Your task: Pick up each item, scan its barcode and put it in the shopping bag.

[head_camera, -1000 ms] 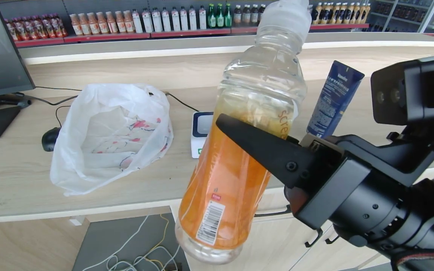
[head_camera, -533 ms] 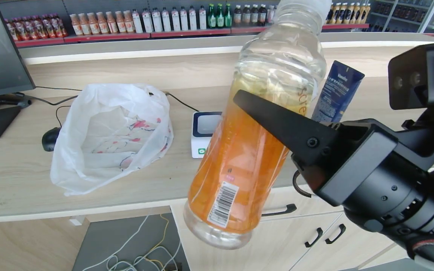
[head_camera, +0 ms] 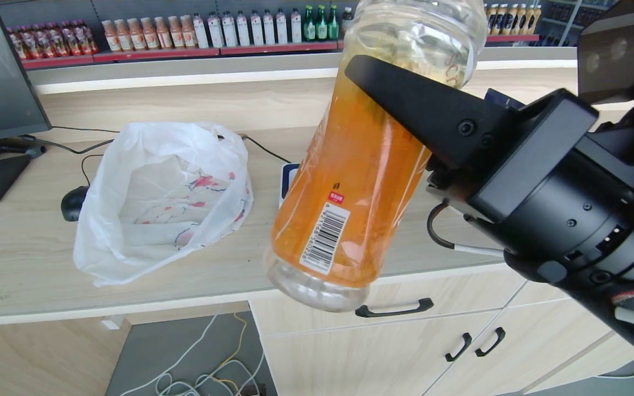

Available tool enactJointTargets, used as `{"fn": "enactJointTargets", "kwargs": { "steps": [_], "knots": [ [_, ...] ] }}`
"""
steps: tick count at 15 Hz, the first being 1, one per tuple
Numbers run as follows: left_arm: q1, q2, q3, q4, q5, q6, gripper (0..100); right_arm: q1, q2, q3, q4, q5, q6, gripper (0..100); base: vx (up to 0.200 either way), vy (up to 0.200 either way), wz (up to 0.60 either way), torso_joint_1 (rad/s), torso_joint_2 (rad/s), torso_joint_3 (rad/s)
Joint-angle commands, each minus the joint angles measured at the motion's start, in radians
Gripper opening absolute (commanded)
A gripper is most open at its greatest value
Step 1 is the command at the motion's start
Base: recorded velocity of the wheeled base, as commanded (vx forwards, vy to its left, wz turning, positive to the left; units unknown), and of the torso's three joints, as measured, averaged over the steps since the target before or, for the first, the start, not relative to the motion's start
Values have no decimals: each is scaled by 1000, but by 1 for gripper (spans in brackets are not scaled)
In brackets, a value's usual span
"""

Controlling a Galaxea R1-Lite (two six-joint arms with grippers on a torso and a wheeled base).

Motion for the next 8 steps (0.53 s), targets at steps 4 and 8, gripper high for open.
{"fn": "enactJointTargets", "kwargs": {
  "steps": [4, 8],
  "knots": [
    [0, 0, 0, 0, 0, 0, 100, 0, -1, 3, 1, 1, 2, 0, 0, 0, 0, 0, 0, 0],
    [0, 0, 0, 0, 0, 0, 100, 0, 1, 11, 1, 1, 2, 0, 0, 0, 0, 0, 0, 0]
  ]
}}
